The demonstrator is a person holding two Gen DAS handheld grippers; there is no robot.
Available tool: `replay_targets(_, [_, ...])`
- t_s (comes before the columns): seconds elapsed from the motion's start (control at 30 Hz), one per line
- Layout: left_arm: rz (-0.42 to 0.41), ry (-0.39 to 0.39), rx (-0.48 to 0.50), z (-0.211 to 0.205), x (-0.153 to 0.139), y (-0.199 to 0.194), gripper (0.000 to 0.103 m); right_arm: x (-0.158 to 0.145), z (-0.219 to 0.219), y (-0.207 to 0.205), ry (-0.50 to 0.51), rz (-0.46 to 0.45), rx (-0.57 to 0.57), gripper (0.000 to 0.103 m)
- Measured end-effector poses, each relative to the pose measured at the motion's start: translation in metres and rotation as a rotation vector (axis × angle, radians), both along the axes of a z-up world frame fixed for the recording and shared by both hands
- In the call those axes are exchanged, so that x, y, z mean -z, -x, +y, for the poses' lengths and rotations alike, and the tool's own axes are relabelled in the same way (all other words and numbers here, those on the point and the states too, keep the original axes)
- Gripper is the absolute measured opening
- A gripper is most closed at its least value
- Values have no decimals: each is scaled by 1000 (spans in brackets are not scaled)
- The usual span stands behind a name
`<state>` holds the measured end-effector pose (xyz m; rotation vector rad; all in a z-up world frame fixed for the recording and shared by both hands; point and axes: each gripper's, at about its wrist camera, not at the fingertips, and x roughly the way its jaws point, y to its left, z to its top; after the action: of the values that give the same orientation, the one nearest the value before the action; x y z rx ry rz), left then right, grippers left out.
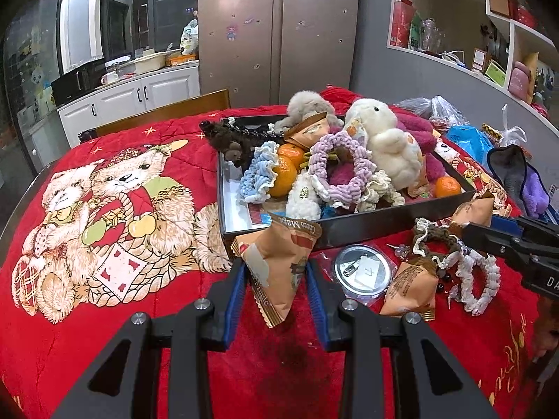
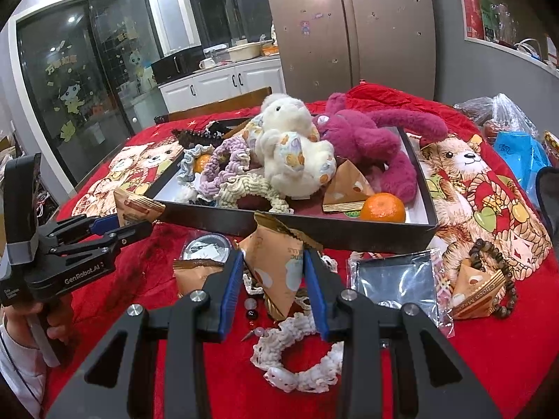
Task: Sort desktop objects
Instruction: 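Lift both held packets and carry them over the black box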
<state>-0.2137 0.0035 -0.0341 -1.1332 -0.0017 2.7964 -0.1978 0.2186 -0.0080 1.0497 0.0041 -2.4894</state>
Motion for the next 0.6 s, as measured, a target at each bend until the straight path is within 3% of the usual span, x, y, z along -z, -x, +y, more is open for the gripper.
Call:
replay_targets(0.33, [11,-1,7,2,-2,-2,34,-3,8,2,38,7,10,36])
replay_targets(0.6, [19,-66,12,-5,-14,-3,34,-18,21,2,49,56,46,36])
